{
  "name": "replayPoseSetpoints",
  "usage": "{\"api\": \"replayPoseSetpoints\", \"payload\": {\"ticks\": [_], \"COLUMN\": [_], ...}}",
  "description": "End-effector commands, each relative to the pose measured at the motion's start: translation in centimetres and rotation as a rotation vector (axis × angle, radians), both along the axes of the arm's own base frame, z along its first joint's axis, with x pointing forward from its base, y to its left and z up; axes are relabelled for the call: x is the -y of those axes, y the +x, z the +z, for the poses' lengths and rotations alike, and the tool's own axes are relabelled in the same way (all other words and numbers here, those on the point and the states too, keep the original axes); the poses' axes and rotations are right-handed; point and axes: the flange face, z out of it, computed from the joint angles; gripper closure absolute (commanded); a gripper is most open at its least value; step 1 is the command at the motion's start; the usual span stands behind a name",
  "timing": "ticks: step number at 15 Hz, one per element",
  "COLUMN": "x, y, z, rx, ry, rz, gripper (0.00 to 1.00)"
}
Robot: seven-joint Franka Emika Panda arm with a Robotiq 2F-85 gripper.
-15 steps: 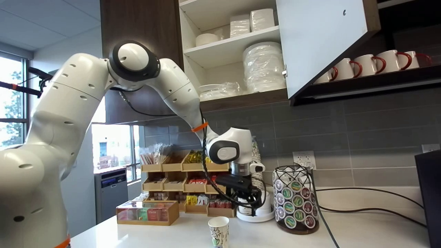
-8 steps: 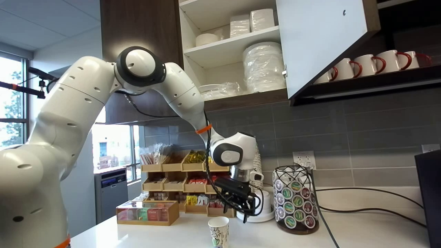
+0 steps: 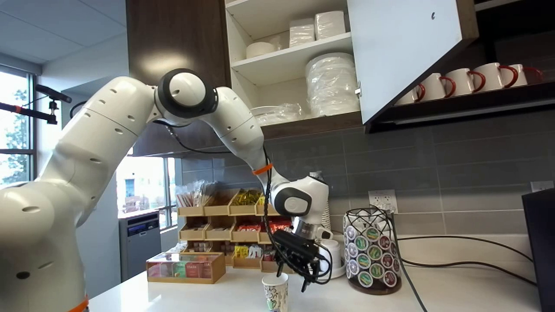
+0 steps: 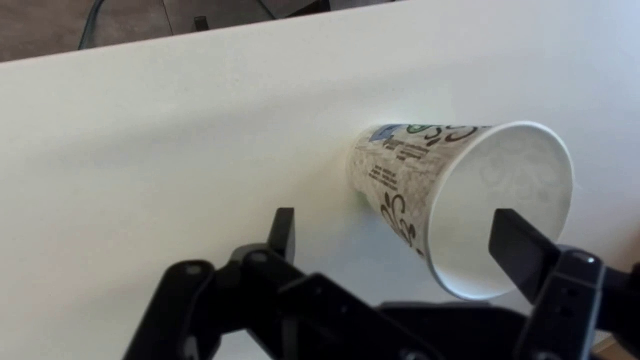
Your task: Pick up the coffee cup from the counter and put it on the bottom shelf of the open cabinet
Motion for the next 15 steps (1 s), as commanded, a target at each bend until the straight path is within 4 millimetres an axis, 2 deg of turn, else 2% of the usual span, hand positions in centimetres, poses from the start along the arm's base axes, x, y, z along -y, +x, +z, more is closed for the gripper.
{"api": "replayPoseSetpoints", "payload": {"ticks": [1, 7, 15], "x": [0.9, 3.4, 6.2], "y": [1.0, 1.3, 1.1], "z": [-1.4, -2.9, -1.9], "rx": [-0.022, -0.064, -0.109], "ry": [-0.022, -0.134, -0.265], "rz": [-0.016, -0.105, -0.273], "gripper": [0.0, 0.0, 0.0]}}
